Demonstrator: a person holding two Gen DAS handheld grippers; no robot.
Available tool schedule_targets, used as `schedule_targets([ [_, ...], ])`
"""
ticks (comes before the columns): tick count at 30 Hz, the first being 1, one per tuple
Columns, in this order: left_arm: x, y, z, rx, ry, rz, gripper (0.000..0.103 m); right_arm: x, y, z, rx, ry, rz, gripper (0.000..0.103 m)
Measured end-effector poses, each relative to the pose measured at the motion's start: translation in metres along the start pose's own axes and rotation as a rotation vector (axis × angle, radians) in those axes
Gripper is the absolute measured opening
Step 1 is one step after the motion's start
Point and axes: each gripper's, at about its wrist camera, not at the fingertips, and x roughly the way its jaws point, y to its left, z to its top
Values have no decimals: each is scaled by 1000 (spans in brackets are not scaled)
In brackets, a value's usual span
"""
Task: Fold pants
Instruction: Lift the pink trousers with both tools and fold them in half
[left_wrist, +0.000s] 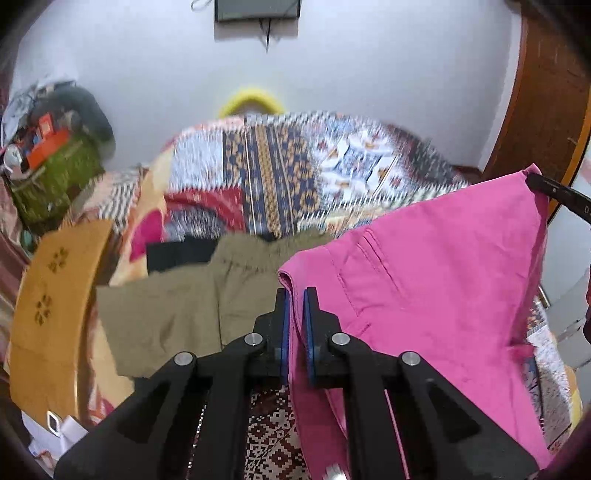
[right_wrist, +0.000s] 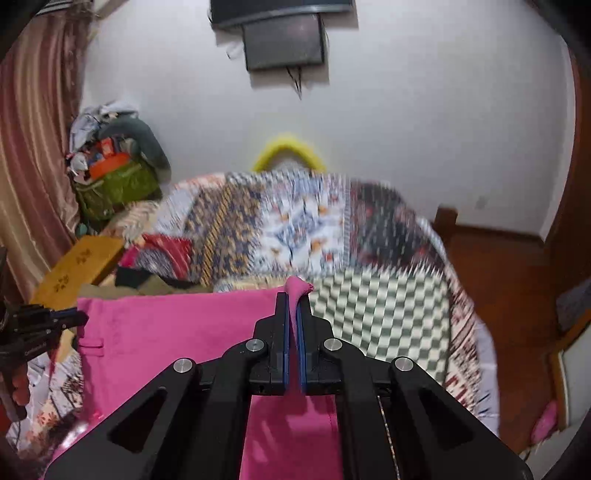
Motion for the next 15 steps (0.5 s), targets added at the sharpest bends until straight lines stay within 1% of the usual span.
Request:
schedule_targets([
  [2,-16,-2,1,4,-13,-6,7,-16,5,2,-10,-15,3,3],
  [5,-35,-7,-5,12,-18,-15,7,-38,11,-4,-23,-24,7,3],
  [11,-73,-23,-37,83,-34,9,6,-72,17,-33,-21,-12,12,3],
  [15,-87,-29,-59,110,-29,20,4,-93,16,-58,2,4,23,3],
])
